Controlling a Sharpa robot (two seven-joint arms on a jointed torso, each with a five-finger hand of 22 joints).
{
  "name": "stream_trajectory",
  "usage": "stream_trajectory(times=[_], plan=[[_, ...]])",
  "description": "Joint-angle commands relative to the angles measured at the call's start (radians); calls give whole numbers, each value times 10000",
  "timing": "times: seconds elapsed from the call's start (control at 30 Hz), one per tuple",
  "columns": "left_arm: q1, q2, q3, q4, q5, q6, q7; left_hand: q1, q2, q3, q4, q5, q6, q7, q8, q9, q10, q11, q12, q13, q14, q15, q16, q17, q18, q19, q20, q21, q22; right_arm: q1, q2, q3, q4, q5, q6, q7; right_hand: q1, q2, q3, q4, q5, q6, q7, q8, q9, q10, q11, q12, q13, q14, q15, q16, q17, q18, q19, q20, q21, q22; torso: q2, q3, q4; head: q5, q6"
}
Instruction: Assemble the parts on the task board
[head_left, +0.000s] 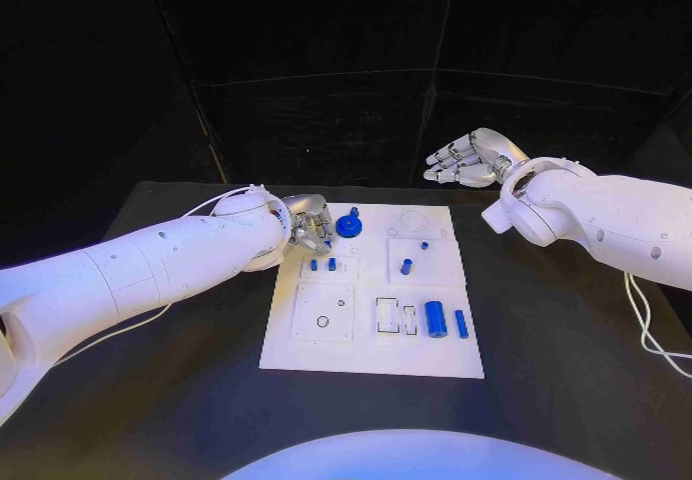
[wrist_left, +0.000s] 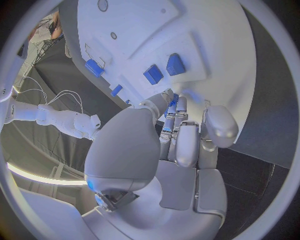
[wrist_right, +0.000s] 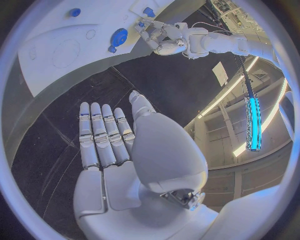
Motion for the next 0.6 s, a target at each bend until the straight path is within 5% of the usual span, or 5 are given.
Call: stream_trajectory(times=[0.03, 0.6], plan=[[9, -18, 4, 18, -26, -46, 68, -107, -54, -68, 25, -10, -195, 13, -165, -55, -43, 43, -106, -20, 115, 21, -32, -40, -140, 16, 60, 12, 16, 17, 7, 5, -1, 26, 42, 22, -25, 68, 2, -46, 21, -65, 188, 5, -5, -61, 1, -66, -5, -65, 5, -18, -14, 25, 0, 44, -68, -15, -2, -7, -3, -7, -2], [8, -219, 7, 120, 70, -319, 177, -293, -245, -256, 70, -26, -609, -51, -484, -91, -520, 149, -467, -42, 51, 97, -99, -242, -83, -94, 126, -312, -217, -12, 1, 4, -98, -268, 131, -118, -7, 74, -16, -108, -3, -70, 164, 13, -2, -75, -7, -69, -1, -66, 4, -2, -51, 26, 6, 50, -141, -51, -8, -5, 2, -11, 28]])
